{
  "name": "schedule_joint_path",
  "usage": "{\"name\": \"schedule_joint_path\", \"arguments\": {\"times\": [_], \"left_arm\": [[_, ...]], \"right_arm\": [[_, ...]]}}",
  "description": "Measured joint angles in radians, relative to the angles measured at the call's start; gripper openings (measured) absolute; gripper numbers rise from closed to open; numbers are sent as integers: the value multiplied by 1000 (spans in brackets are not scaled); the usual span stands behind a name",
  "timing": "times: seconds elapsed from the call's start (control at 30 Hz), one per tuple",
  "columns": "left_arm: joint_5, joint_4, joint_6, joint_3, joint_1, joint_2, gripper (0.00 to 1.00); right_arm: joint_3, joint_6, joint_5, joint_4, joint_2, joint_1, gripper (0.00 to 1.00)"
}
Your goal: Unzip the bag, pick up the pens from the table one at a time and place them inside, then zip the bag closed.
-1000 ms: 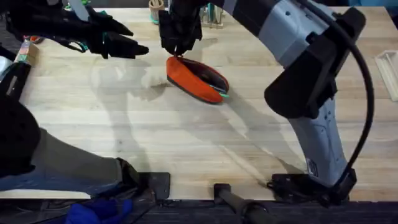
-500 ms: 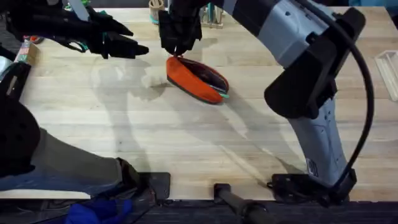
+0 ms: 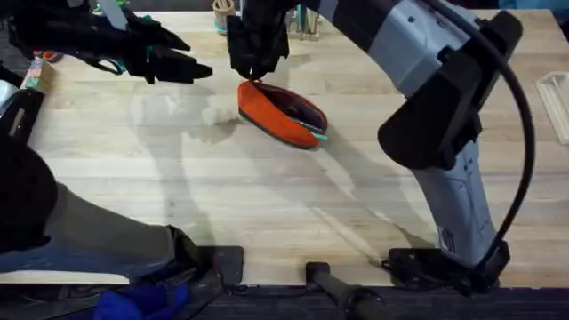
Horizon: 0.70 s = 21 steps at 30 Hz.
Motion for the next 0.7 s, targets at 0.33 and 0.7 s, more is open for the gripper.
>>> {"name": "schedule_joint_path", "arguments": {"times": [0.33, 0.7], "left_arm": [[33, 69, 3, 0, -5, 84, 993], [194, 174, 3, 0, -5, 263, 991]], "right_arm": [[3, 0, 0, -2, 0, 0, 31], [4, 0, 25, -2, 0, 3, 31]]}}
